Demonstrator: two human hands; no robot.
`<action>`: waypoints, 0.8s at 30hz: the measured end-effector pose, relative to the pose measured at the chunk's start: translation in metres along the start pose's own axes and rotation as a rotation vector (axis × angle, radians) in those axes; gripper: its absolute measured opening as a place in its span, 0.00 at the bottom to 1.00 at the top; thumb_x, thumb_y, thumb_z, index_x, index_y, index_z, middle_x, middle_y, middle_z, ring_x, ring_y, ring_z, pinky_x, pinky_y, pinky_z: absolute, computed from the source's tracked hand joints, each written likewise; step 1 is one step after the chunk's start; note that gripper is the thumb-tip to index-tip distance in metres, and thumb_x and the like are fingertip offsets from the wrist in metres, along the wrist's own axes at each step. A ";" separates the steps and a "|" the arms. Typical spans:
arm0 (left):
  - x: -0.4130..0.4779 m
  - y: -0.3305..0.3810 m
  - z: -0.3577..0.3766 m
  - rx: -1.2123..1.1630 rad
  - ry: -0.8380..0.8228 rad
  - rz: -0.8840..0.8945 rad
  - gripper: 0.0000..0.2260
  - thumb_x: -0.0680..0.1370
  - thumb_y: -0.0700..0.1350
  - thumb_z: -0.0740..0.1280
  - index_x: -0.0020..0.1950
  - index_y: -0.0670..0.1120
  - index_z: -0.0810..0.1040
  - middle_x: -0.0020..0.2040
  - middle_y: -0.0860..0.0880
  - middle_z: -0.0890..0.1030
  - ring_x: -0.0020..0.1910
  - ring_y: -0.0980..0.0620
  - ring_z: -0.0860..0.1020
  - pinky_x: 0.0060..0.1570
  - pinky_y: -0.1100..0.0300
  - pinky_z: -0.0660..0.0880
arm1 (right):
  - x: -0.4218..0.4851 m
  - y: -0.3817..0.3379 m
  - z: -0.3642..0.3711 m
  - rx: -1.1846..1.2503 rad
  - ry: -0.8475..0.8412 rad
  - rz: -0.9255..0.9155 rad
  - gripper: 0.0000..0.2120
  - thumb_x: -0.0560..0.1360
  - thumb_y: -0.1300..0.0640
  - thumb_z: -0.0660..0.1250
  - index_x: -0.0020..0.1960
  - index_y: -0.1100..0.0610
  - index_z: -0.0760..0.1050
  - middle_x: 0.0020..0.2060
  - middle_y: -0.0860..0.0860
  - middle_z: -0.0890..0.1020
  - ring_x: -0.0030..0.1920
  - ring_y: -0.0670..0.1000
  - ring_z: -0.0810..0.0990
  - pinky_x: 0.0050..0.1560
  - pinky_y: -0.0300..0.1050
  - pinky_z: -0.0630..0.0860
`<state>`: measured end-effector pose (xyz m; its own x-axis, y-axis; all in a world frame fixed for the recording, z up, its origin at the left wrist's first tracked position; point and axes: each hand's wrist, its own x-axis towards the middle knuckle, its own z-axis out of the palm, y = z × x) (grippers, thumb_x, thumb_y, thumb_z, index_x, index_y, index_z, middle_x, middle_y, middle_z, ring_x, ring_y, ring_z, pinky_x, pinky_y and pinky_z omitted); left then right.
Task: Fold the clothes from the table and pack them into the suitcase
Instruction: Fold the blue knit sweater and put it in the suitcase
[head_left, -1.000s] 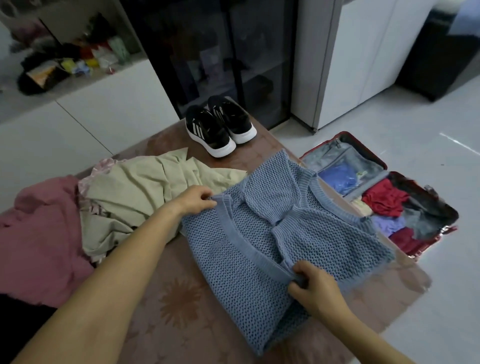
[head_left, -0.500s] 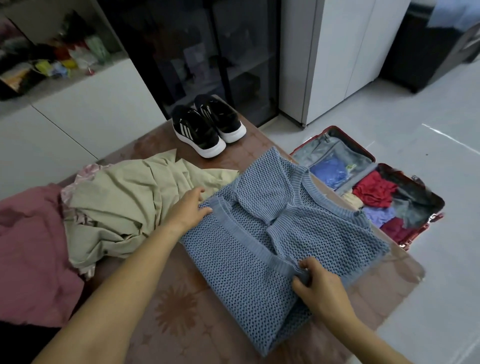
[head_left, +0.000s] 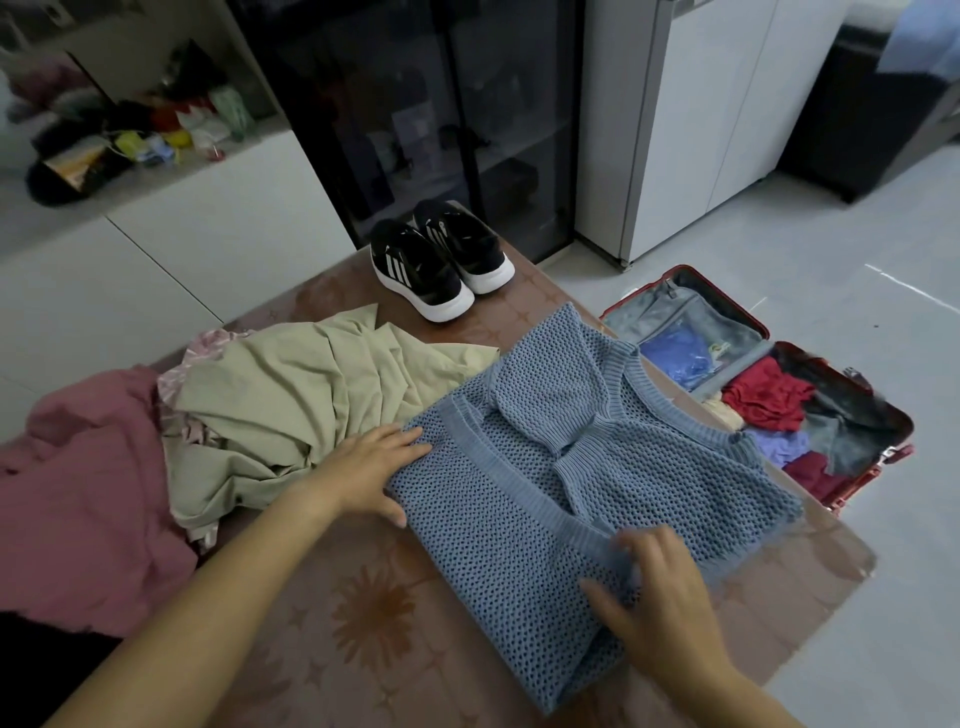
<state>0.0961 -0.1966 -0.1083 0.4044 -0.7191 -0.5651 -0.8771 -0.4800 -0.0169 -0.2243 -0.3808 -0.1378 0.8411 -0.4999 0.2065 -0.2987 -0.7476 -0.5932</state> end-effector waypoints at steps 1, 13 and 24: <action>0.001 0.001 0.000 0.031 0.006 -0.002 0.45 0.65 0.68 0.69 0.77 0.60 0.51 0.78 0.58 0.48 0.77 0.52 0.49 0.74 0.50 0.52 | -0.006 -0.005 0.004 0.013 -0.035 -0.116 0.18 0.68 0.40 0.71 0.48 0.51 0.71 0.42 0.48 0.73 0.41 0.49 0.73 0.41 0.42 0.71; 0.000 0.002 -0.019 0.160 0.075 0.030 0.24 0.79 0.46 0.60 0.73 0.63 0.62 0.75 0.61 0.59 0.74 0.54 0.59 0.66 0.55 0.61 | -0.030 -0.021 0.026 -0.062 -0.383 -0.273 0.18 0.55 0.44 0.66 0.43 0.48 0.80 0.45 0.44 0.80 0.40 0.49 0.81 0.40 0.41 0.76; -0.008 0.009 -0.061 -0.175 -0.420 -0.029 0.04 0.71 0.43 0.70 0.43 0.51 0.78 0.38 0.55 0.77 0.39 0.57 0.75 0.39 0.63 0.72 | -0.020 -0.018 -0.041 0.787 -0.862 0.324 0.08 0.72 0.56 0.68 0.50 0.55 0.83 0.45 0.49 0.84 0.46 0.45 0.82 0.46 0.38 0.75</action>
<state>0.1011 -0.2263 -0.0536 0.2562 -0.4550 -0.8528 -0.7951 -0.6010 0.0817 -0.2541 -0.3758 -0.0994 0.8919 0.0649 -0.4475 -0.4471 -0.0210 -0.8942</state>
